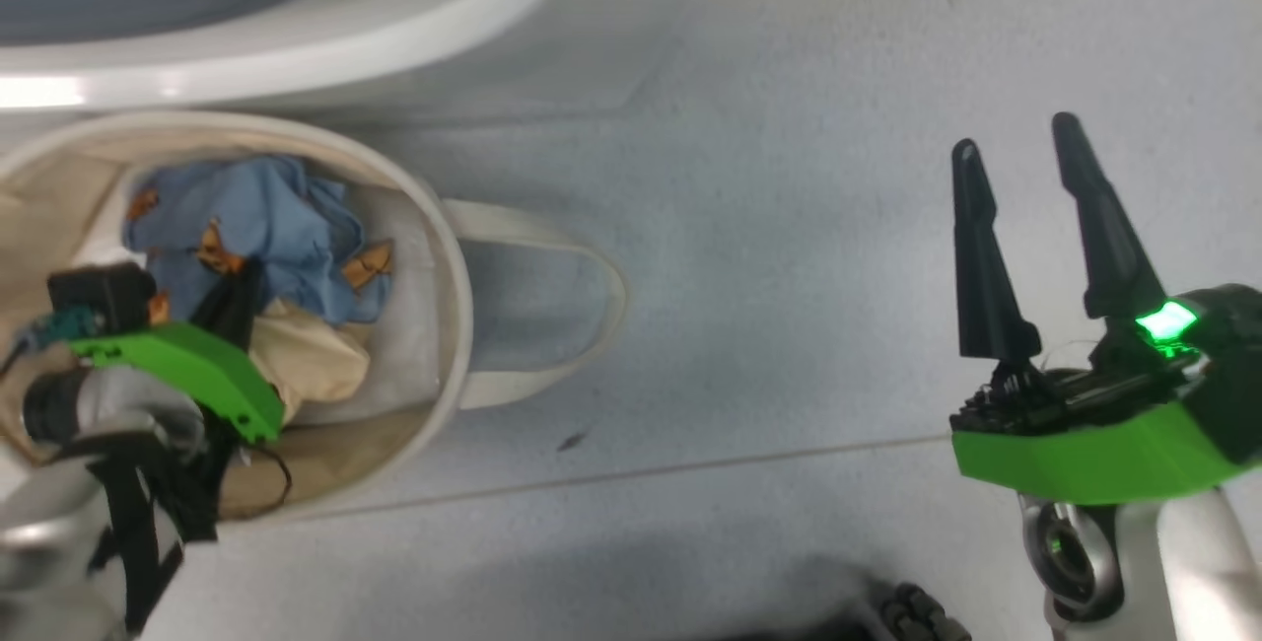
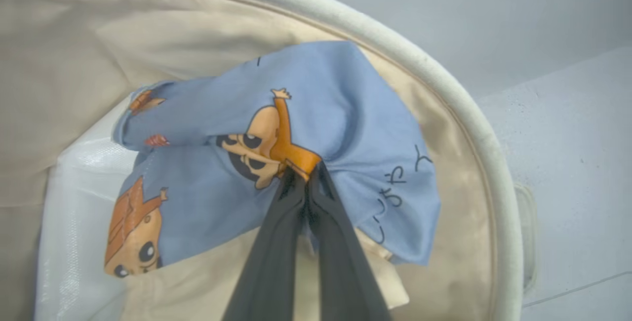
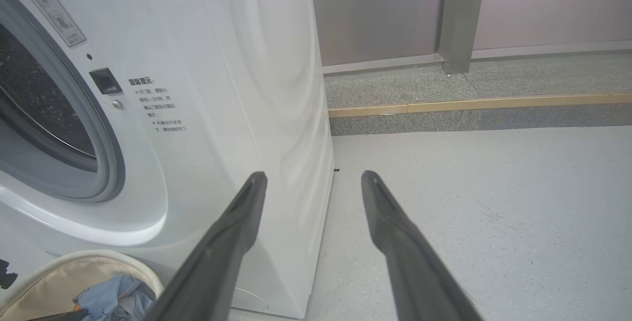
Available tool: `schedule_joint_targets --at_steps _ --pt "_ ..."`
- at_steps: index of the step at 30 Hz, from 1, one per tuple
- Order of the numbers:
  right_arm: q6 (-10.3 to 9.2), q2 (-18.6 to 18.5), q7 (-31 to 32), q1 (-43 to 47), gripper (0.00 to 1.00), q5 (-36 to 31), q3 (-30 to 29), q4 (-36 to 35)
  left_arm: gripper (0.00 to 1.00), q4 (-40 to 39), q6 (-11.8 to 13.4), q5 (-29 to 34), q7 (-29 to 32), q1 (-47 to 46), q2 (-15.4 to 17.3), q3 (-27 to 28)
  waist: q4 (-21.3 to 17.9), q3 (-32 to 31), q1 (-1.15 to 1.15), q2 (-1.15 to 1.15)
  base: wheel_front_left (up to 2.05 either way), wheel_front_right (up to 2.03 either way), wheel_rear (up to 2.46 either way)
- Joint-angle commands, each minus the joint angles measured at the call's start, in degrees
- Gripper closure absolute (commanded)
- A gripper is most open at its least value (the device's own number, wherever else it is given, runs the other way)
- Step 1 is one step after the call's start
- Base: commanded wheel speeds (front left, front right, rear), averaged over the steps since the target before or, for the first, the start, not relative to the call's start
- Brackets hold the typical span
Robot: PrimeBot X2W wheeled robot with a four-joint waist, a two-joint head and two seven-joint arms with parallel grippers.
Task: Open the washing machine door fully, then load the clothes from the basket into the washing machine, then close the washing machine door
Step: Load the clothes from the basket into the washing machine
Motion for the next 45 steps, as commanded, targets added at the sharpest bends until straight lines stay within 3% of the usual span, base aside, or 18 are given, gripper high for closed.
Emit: schedule_joint_targets --at_steps 1,7,20,24,33,45 --pt "0.03 -0.1 0.1 0.5 0.0 0.4 1.4 -1.4 1.0 -0.6 0.1 -0.6 -0.8 1.7 2.7 1.1 0.9 -2.5 0.0 0.0 0.0 0.0 0.0" --pt "0.03 -0.1 -0.5 -0.2 0.0 2.0 1.9 3.0 1.0 -3.6 0.1 1.7 -3.0 4.4 4.6 2.2 2.2 -8.9 0.0 0.0 0.0 0.0 0.0" --pt "0.03 -0.1 -1.1 2.2 0.0 4.8 2.1 9.6 1.0 -20.8 0.1 17.8 -3.1 19.9 6.3 28.2 4.0 -20.7 0.0 0.0 0.0 0.0 0.0" --pt "0.03 -0.1 -1.2 3.1 0.0 5.7 2.5 11.0 1.0 -27.8 1.8 22.8 -3.1 25.4 6.8 33.5 3.8 -23.7 0.0 0.0 0.0 0.0 0.0" --pt "0.03 -0.1 -1.2 4.3 0.0 6.9 2.5 12.2 1.0 -44.3 7.9 31.1 -3.1 32.8 7.4 41.6 3.7 -27.3 0.0 0.0 0.0 0.0 0.0" --pt "0.03 -0.1 -1.2 4.5 0.0 7.3 2.9 12.2 1.0 -49.7 11.2 33.3 -2.8 35.1 8.1 46.1 2.8 -27.8 0.0 0.0 0.0 0.0 0.0"
